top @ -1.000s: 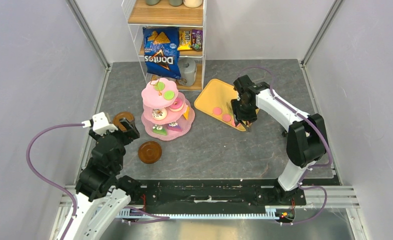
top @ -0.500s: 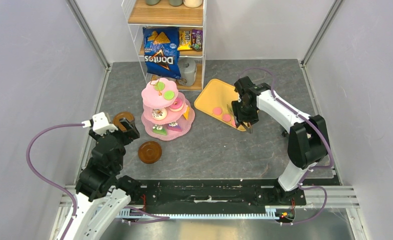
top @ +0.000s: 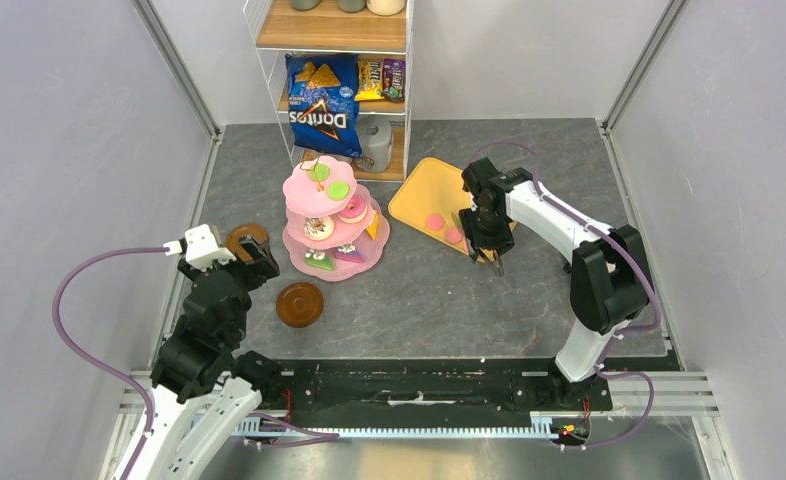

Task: Serve the afternoon tea

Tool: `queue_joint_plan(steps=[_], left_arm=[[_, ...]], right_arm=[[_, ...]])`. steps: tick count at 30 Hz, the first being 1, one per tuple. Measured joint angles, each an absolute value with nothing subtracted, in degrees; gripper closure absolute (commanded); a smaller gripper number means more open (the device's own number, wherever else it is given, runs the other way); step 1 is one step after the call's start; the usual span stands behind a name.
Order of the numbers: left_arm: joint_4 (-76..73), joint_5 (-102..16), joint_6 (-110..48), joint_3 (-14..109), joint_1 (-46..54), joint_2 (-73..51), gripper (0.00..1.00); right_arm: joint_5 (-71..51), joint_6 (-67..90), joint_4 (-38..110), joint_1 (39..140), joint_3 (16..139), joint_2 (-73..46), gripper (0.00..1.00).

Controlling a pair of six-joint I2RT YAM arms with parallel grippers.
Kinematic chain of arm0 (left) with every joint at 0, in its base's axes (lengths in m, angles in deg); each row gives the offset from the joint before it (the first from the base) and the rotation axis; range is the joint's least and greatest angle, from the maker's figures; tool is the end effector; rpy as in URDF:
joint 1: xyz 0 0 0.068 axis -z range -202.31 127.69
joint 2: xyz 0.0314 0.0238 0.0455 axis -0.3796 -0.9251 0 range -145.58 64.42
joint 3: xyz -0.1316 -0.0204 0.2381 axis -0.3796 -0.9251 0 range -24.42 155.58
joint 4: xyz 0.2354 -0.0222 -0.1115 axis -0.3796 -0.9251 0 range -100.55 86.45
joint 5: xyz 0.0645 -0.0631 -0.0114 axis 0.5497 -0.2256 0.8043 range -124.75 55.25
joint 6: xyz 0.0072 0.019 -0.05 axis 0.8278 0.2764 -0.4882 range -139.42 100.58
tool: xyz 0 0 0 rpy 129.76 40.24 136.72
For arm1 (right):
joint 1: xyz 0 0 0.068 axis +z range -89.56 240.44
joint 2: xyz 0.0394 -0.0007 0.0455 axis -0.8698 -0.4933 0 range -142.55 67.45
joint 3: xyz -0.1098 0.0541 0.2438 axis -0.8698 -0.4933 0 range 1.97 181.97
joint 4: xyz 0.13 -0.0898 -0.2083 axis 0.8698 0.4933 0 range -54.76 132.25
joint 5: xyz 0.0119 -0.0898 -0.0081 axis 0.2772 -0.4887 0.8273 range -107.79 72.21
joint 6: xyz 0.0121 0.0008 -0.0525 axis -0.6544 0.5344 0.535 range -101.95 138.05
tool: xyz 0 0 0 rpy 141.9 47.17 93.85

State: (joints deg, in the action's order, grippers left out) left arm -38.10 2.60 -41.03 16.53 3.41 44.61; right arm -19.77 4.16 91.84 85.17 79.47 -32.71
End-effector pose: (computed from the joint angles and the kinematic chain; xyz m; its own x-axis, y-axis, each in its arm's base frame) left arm 0.0797 -0.0144 0.3235 -0.1256 -0.2645 -0.9562 -0.2505 0.9410 -0.2274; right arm 0.3059 0.1395 0.2266 -0.9652 -0.1805 -0.1890 -0.1861 0.9825 0.0118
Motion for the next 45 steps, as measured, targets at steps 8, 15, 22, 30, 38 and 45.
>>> queue_joint_plan(steps=[8,15,22,30,38,45], left_arm=[[-38.1,2.6,-41.03,16.53,3.41,44.61,0.1],[-38.1,2.57,-41.03,16.53,3.41,44.61,0.1],[-38.1,2.6,-41.03,16.53,3.41,44.61,0.1],[-38.1,2.6,-41.03,16.53,3.41,44.61,0.1],[-38.1,2.6,-41.03,16.53,3.41,44.61,0.1],[-38.1,2.66,-41.05,16.53,3.41,44.96,0.1]], right_arm=[[-21.26,4.57,92.15,85.35,79.47,-32.93,0.51],[-22.48,4.57,92.35,85.46,79.47,-32.27,0.52],[-24.93,4.5,94.75,86.33,80.32,-27.75,0.53],[-27.75,4.22,97.81,89.98,85.61,-23.09,0.54],[-30.74,3.63,100.81,98.31,93.19,-21.84,0.54],[-32.36,3.04,102.68,107.53,101.48,-21.84,0.54]])
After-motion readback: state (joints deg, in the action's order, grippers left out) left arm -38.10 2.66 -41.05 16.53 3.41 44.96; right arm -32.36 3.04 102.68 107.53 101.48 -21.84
